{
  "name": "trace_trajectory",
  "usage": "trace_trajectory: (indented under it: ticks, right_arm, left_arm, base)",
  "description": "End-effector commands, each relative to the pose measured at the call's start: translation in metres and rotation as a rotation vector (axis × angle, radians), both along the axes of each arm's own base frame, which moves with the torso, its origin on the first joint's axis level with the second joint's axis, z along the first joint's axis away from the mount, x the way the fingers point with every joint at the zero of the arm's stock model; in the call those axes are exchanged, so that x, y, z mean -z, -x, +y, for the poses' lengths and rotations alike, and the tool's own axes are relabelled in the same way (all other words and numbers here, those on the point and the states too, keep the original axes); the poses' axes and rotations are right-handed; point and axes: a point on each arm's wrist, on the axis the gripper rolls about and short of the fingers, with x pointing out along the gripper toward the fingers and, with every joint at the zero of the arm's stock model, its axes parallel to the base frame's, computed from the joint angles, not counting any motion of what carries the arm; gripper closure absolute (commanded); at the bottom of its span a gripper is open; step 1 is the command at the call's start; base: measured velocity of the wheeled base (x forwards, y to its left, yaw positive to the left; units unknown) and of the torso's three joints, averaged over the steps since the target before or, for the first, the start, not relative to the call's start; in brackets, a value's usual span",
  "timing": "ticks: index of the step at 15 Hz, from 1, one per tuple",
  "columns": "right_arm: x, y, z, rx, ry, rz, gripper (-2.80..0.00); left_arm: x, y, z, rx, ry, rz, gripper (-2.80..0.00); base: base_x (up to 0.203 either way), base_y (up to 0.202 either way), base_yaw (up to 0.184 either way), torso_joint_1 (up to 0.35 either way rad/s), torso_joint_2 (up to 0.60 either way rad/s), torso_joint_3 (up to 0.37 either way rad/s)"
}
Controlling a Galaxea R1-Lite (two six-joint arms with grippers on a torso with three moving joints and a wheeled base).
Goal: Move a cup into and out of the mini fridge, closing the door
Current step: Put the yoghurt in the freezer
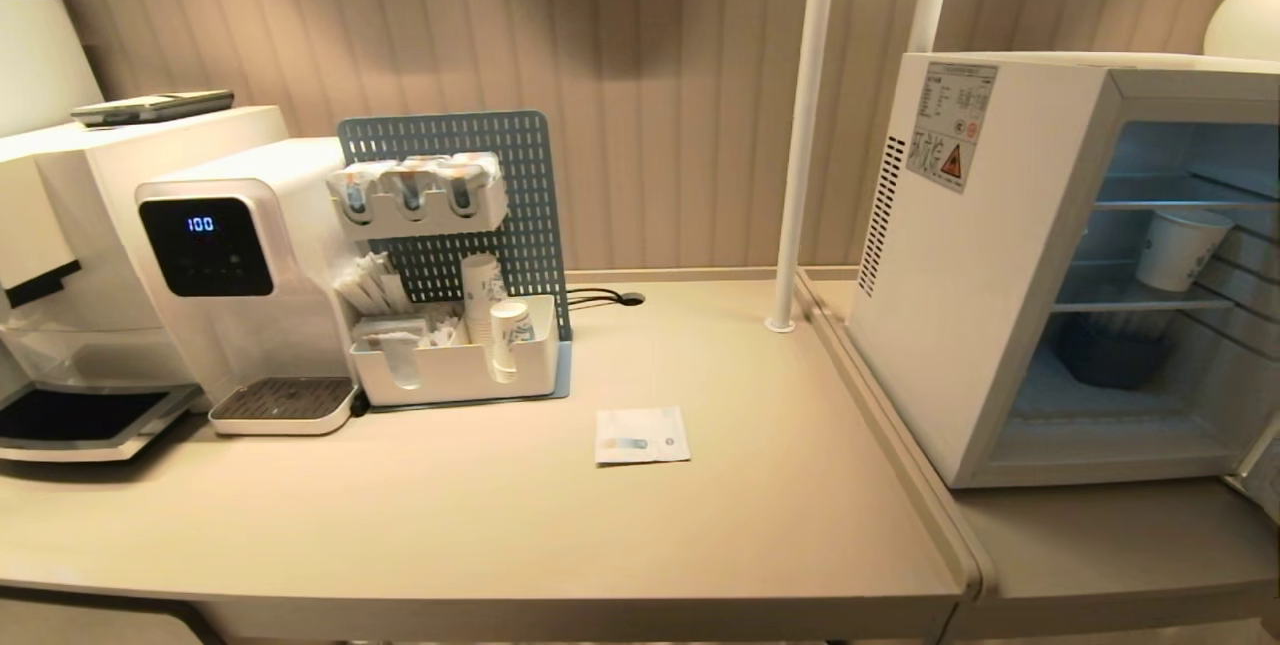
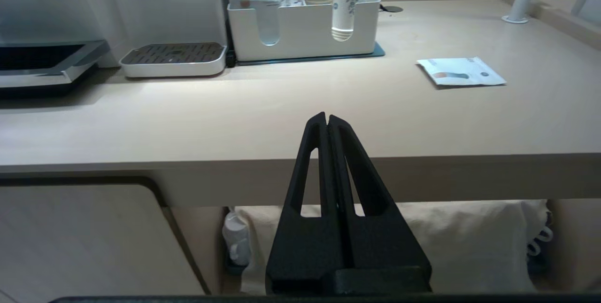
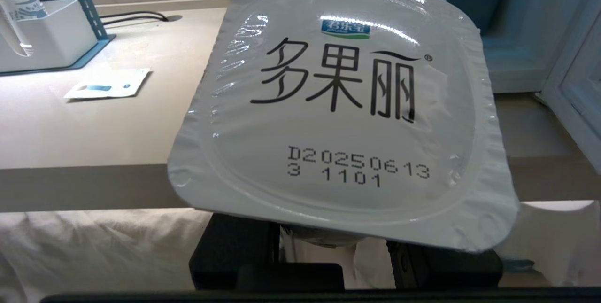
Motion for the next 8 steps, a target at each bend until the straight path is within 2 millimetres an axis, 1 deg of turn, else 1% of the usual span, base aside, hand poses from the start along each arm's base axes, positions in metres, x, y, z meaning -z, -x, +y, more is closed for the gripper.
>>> trace_trajectory:
  ticks: [1,6,8]
  right_arm:
    - [0.0000,0.0000,0.0000,0.000,0.001,-0.001,0.00]
    - [0.0000,0.0000,0.0000,0.001,0.001,-0.001,0.00]
    - [0.0000,0.0000,0.0000,0.000,-0.001,-0.001,0.00]
  left_arm:
    - [0.0000,-0.0001,0.0000,0.000,0.000,0.002,0.00]
    - [-0.0001,-0.0001,0.0000,0.000,0.000,0.000,0.00]
    - [0.0000,-0.0001,0.0000,0.000,0.002,0.002,0.00]
  base:
    - [0.000,-0.192,0.001,0.001,0.01,0.003]
    - [0.000,-0.193,-0.002,0.001,0.00,0.002]
    - [0.000,-0.135,0.001,0.004,0.00,0.002]
